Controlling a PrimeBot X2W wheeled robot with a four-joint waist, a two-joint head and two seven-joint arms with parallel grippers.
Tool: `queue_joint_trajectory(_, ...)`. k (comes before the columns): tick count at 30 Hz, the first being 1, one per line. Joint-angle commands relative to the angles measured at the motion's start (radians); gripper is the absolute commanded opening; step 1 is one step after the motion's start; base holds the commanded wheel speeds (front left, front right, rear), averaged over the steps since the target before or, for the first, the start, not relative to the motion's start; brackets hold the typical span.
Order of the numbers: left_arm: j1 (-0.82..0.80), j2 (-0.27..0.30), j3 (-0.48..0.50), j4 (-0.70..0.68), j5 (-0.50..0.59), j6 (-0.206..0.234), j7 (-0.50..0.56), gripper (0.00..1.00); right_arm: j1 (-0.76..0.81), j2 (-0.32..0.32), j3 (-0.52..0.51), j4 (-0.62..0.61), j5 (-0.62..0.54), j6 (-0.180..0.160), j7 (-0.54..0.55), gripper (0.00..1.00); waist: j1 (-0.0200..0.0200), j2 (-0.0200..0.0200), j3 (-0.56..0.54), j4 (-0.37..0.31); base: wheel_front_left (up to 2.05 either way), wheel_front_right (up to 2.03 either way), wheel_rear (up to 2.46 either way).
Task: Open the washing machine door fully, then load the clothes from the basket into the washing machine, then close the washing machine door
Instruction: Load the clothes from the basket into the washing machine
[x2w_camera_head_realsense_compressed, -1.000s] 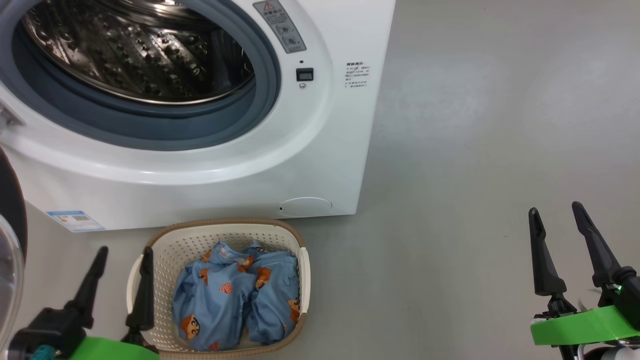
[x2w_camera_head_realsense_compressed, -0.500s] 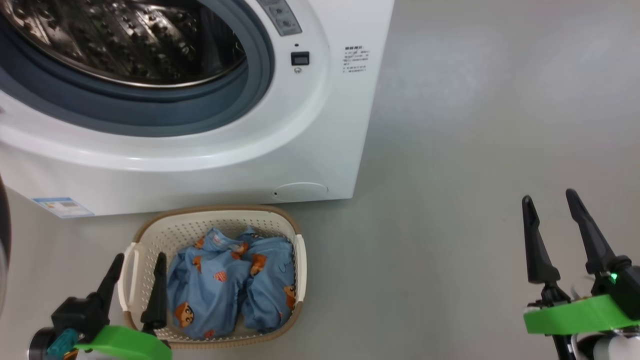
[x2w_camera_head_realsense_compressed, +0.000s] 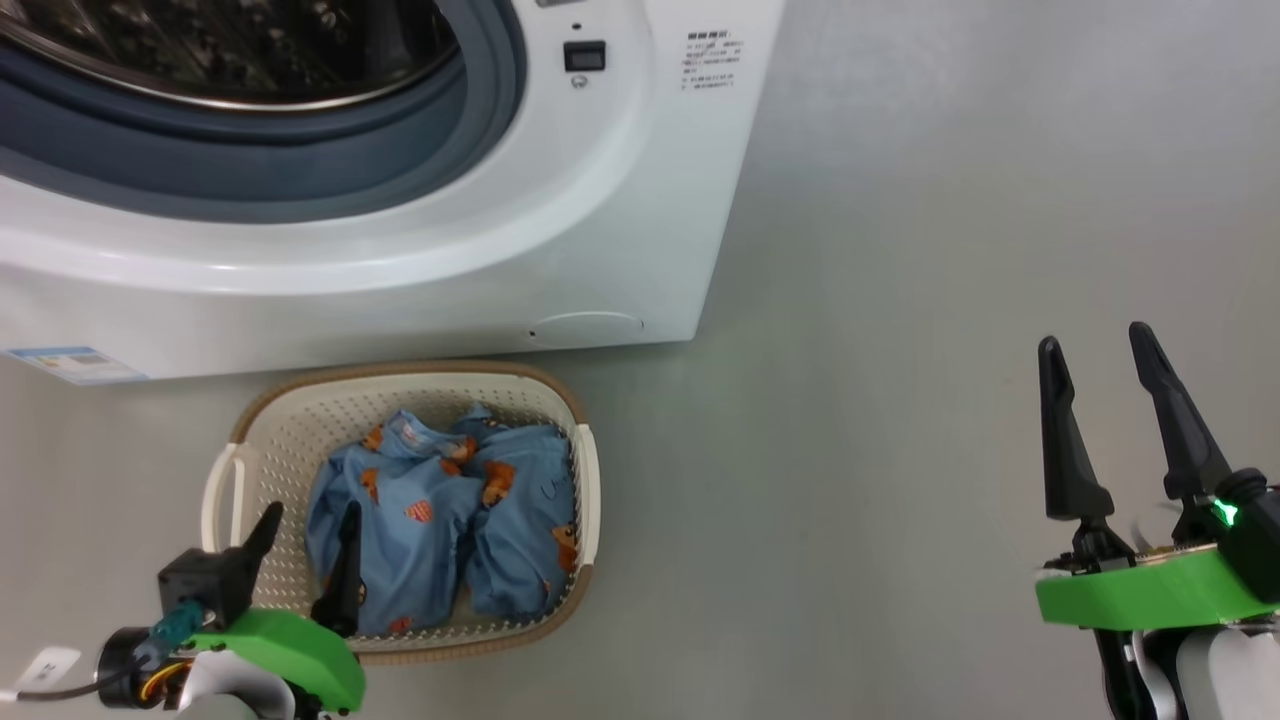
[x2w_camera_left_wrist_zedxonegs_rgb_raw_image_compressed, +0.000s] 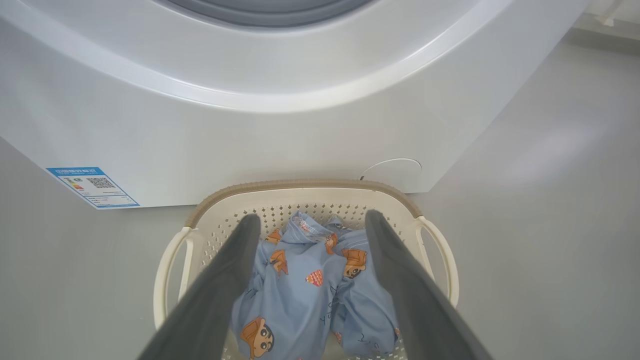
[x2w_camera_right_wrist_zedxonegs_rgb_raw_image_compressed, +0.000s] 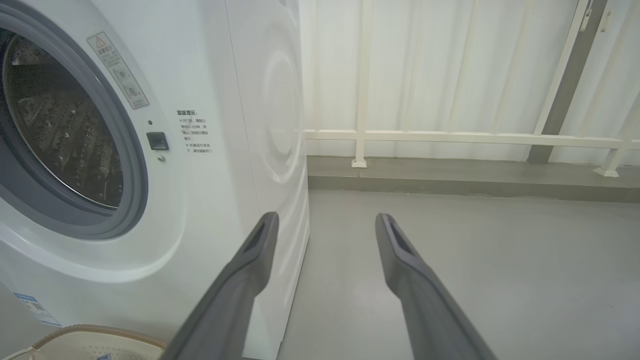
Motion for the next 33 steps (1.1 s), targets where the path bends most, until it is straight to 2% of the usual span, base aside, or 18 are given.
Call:
queue_joint_trajectory(1,-0.028,0.027,0.017,0.012,0.004,0.001,-0.007,1.0,-0.03,-0.008,0.023,-0.027,-0.013,0.007,-0.009,1.0,-0.0001,-0.0001,0.024,-0.006,0.0,0.0,0.0)
queue_joint_trajectory(23,-0.324,0.073,-0.114,0.469,-0.041,0.001,0.001,1.0,-0.158,0.024,0.067,-0.054,-0.015,0.007,-0.009,1.0,-0.0001,-0.0001,0.261,-0.056,0.0,0.0,0.0)
queue_joint_trajectory(33,-0.436,0.117,-0.141,0.541,-0.08,0.001,0.05,1.0,-0.218,0.036,0.092,-0.089,-0.016,0.007,-0.009,1.0,-0.0001,-0.0001,0.381,-0.096,0.0,0.0,0.0)
